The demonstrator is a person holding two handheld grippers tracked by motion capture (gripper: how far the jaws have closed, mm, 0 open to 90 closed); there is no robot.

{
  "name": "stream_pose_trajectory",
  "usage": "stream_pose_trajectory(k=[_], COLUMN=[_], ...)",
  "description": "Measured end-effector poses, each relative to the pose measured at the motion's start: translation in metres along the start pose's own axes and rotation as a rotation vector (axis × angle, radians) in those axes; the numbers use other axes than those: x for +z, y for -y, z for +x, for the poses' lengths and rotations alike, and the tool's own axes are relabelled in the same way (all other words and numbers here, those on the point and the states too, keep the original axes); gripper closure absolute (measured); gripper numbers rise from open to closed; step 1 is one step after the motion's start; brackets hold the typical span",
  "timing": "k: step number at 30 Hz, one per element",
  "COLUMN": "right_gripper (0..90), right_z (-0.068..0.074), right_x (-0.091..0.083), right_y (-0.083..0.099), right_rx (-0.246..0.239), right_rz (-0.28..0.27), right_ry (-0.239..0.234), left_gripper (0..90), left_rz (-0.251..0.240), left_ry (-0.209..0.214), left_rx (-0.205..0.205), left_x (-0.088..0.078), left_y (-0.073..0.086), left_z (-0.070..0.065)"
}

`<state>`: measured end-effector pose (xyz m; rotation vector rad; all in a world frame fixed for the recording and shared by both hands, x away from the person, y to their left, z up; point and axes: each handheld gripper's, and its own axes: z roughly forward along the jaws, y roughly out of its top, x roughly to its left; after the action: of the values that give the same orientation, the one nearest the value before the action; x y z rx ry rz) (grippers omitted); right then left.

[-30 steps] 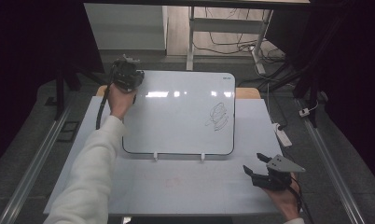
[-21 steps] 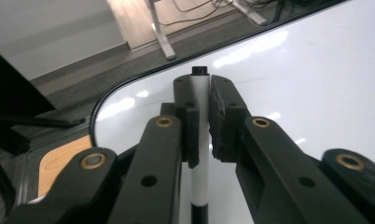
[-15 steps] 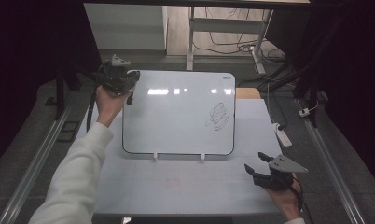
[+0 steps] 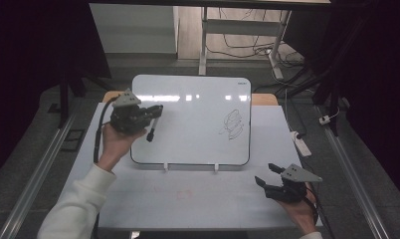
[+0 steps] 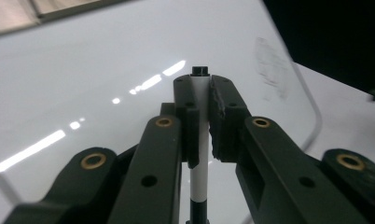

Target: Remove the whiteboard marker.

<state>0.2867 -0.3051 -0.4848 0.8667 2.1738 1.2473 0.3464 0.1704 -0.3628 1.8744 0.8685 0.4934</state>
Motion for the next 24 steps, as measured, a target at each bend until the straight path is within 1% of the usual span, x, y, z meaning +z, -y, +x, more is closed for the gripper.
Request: stream_pose_trajectory(k=[1, 3, 4, 5, 6, 7, 8, 9, 10, 11, 12, 13, 15, 16, 17, 18, 19, 20, 21, 22, 23, 24], right_gripper=[30.2, 30.2, 30.0, 29.6, 29.6, 29.7, 29.8, 30.0, 30.1, 30.3, 30.4, 30.7, 31.3, 31.7, 32.1, 32.4, 32.9, 33.3, 33.5, 34.1, 34.2, 34.5], right_z=[0.002, 0.005, 0.006, 0.008, 0.008, 0.011, 0.012, 0.014, 0.016, 0.019, 0.021, 0.024, 0.03, 0.032, 0.035, 0.038, 0.041, 0.045, 0.048, 0.052, 0.056, 0.06], right_x=[0.001, 0.003, 0.004, 0.005, 0.005, 0.007, 0.008, 0.009, 0.01, 0.011, 0.013, 0.014, 0.017, 0.019, 0.021, 0.023, 0.025, 0.027, 0.029, 0.032, 0.034, 0.036], right_y=[-0.001, -0.004, -0.005, -0.007, -0.007, -0.01, -0.012, -0.014, -0.016, -0.018, -0.02, -0.023, -0.028, -0.03, -0.032, -0.034, -0.036, -0.038, -0.04, -0.042, -0.044, -0.045], right_rx=[0.006, 0.015, 0.02, 0.028, 0.028, 0.037, 0.042, 0.046, 0.054, 0.06, 0.06, 0.062, 0.074, 0.074, 0.078, 0.083, 0.087, 0.091, 0.097, 0.101, 0.104, 0.104], right_rz=[0.005, 0.011, 0.011, 0.014, 0.014, 0.019, 0.022, 0.024, 0.025, 0.025, 0.026, 0.028, 0.029, 0.027, 0.028, 0.031, 0.033, 0.035, 0.04, 0.04, 0.046, 0.052], right_ry=[-0.01, -0.034, -0.046, -0.059, -0.059, -0.082, -0.094, -0.104, -0.114, -0.124, -0.129, -0.139, -0.157, -0.17, -0.18, -0.186, -0.196, -0.206, -0.214, -0.226, -0.236, -0.245], left_gripper=[81.6, 81.6, 81.5, 81.5, 81.5, 81.5, 81.5, 81.5, 81.5, 81.5, 81.5, 81.5, 81.5, 81.5, 81.5, 81.5, 81.5, 81.5, 81.5, 81.5, 81.5, 81.5], left_rz=[0.0, -0.002, 0.0, 0.0, -0.003, -0.001, -0.001, -0.002, -0.01, -0.007, -0.007, -0.007, -0.018, -0.018, -0.028, -0.028, -0.033, -0.033, -0.04, -0.045, -0.045, -0.046], left_ry=[0.0, 0.039, 0.07, 0.07, 0.086, 0.115, 0.115, 0.127, 0.153, 0.164, 0.164, 0.183, 0.204, 0.204, 0.227, 0.227, 0.24, 0.24, 0.248, 0.25, 0.25, 0.255], left_rx=[0.0, 0.013, 0.029, 0.029, 0.031, 0.043, 0.043, 0.046, 0.048, 0.057, 0.057, 0.069, 0.067, 0.067, 0.067, 0.067, 0.076, 0.076, 0.084, 0.089, 0.089, 0.093], left_x=[0.0, 0.003, 0.008, 0.008, 0.011, 0.016, 0.016, 0.019, 0.025, 0.028, 0.028, 0.035, 0.041, 0.041, 0.046, 0.046, 0.052, 0.052, 0.057, 0.06, 0.06, 0.065], left_y=[0.0, 0.006, 0.011, 0.011, 0.014, 0.019, 0.019, 0.021, 0.024, 0.025, 0.025, 0.026, 0.026, 0.026, 0.026, 0.026, 0.026, 0.026, 0.028, 0.029, 0.029, 0.031], left_z=[0.0, -0.013, -0.026, -0.026, -0.032, -0.043, -0.043, -0.048, -0.058, -0.063, -0.063, -0.073, -0.083, -0.083, -0.091, -0.091, -0.101, -0.101, -0.109, -0.113, -0.113, -0.119])
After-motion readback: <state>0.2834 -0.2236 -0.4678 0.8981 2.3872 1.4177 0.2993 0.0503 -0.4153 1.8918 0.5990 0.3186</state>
